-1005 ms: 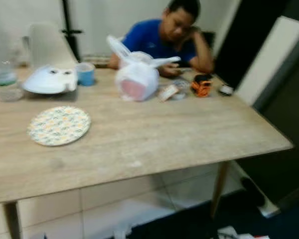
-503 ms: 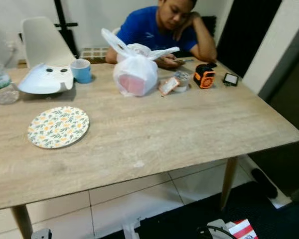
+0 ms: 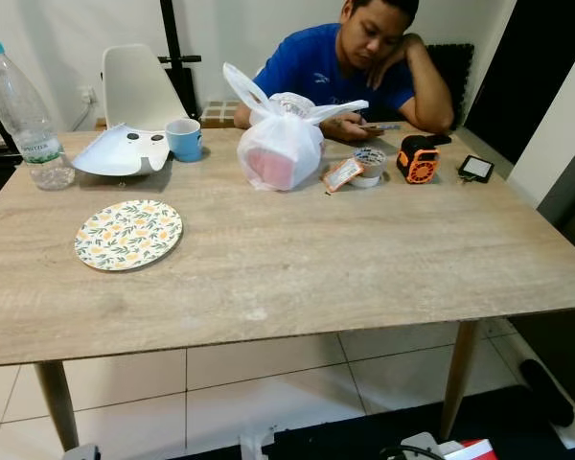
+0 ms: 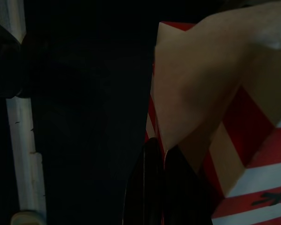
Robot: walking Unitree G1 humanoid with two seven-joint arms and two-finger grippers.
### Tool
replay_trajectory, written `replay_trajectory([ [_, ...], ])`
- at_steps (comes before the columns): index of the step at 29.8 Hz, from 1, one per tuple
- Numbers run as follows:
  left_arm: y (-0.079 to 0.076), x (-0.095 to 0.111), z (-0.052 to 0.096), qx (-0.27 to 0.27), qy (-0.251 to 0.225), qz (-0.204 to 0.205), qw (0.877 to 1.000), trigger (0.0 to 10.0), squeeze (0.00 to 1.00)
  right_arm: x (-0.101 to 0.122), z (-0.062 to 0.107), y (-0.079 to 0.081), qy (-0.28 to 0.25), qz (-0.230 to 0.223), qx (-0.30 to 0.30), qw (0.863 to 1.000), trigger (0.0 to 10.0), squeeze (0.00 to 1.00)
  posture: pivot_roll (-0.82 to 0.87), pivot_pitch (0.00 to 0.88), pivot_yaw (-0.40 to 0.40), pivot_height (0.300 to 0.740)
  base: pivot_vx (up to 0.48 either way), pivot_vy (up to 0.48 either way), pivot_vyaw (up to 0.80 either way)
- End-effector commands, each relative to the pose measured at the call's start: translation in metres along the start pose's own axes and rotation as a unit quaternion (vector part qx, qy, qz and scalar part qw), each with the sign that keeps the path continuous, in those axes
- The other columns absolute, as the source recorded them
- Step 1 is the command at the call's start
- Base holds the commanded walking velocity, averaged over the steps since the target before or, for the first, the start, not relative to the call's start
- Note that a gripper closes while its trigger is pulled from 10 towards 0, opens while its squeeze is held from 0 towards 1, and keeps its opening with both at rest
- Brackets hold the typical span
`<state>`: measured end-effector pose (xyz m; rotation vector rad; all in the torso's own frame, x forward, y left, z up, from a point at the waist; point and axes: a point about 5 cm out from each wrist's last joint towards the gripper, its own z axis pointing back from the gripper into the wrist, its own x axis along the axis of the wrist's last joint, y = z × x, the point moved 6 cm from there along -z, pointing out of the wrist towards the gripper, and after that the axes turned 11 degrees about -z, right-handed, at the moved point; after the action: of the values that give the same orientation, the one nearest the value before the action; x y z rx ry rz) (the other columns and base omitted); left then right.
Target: Restocking fridge
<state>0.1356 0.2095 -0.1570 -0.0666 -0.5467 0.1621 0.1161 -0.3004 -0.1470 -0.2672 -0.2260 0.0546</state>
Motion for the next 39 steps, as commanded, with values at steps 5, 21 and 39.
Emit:
replay_trajectory([
  [5,0.0,0.0,0.0,-0.002,0.0,0.006,1.0,10.0,0.0,0.002,-0.001,0.011,-0.003,0.016,0.01,1.0,10.0,0.0,-0.04,0.0,-0.002,0.74,0.0,-0.412,0.0],
  [21,0.005,0.01,-0.001,-0.004,-0.006,-0.005,1.0,10.0,0.0,0.008,-0.001,0.009,-0.006,0.033,0.005,0.999,10.0,0.0,-0.05,0.0,0.014,0.74,0.0,-0.43,0.0],
  [39,0.003,0.002,0.0,-0.004,0.002,0.004,1.0,10.0,0.0,-0.004,-0.001,0.019,0.009,0.029,0.013,0.999,10.0,0.0,-0.04,0.0,0.01,0.74,0.0,-0.432,0.0],
])
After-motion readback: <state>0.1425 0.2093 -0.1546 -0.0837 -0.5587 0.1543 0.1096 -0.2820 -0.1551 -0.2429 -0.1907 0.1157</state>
